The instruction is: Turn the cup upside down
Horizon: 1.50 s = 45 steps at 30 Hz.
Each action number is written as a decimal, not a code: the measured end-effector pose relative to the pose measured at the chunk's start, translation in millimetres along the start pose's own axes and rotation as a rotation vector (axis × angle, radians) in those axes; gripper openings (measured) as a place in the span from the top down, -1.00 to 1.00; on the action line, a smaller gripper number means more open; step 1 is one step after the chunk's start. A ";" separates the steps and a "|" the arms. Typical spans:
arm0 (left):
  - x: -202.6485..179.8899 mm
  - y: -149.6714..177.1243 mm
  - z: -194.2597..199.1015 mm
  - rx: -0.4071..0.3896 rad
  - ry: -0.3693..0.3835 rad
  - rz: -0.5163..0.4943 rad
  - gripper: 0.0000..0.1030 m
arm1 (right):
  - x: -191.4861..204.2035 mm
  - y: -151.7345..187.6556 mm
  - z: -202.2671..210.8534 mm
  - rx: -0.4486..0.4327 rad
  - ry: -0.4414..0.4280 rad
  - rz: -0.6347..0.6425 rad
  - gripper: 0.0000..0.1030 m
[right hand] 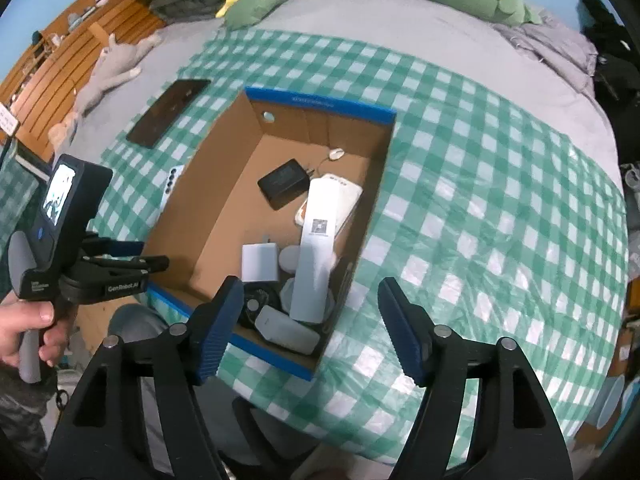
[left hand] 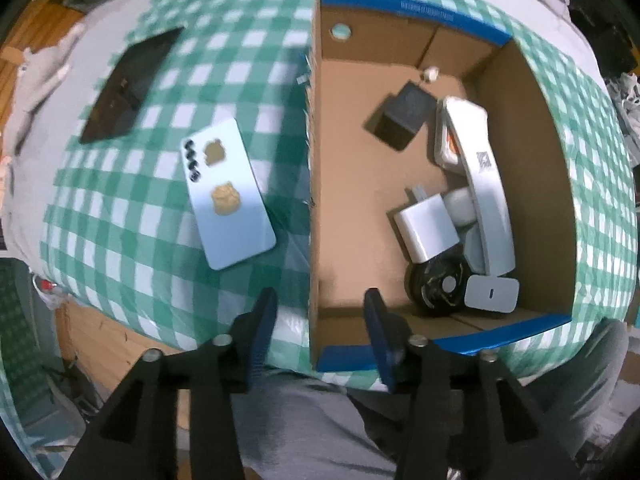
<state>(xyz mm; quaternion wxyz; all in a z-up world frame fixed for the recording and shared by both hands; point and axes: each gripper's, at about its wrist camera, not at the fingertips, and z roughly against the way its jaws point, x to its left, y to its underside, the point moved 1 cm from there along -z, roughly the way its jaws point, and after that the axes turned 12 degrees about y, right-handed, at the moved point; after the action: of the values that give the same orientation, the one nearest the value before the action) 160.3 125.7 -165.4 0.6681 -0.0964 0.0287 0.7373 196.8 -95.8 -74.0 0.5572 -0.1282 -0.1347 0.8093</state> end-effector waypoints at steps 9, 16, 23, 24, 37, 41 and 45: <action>-14.6 33.5 52.6 -0.201 -0.054 -0.017 -0.46 | -14.9 21.8 34.9 -0.061 -0.011 -0.064 -0.43; -44.0 76.9 81.5 -0.324 -0.052 -0.067 -0.72 | -22.3 39.3 58.8 -0.108 -0.006 -0.112 -0.45; -65.0 115.8 95.1 -0.383 -0.036 -0.097 -0.73 | -21.3 60.9 86.7 -0.171 0.019 -0.121 -0.48; -67.9 120.5 98.6 -0.393 -0.032 -0.104 -0.75 | -20.5 63.9 89.7 -0.178 0.021 -0.121 -0.48; -102.2 164.6 135.3 -0.535 -0.045 -0.169 -0.98 | -33.4 105.7 117.6 -0.216 0.010 -0.222 -0.49; -106.6 171.5 136.9 -0.546 -0.072 -0.169 -0.98 | -37.7 116.5 120.8 -0.214 0.028 -0.235 -0.49; -109.6 174.7 137.3 -0.540 -0.062 -0.167 -0.98 | -41.2 122.3 122.7 -0.216 0.036 -0.251 -0.49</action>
<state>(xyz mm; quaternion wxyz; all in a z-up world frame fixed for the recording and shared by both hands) -17.3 23.4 -26.2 0.6771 -0.2502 -0.1970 0.6634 61.2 -185.5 -1.6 0.6392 -0.1843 -0.2259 0.7117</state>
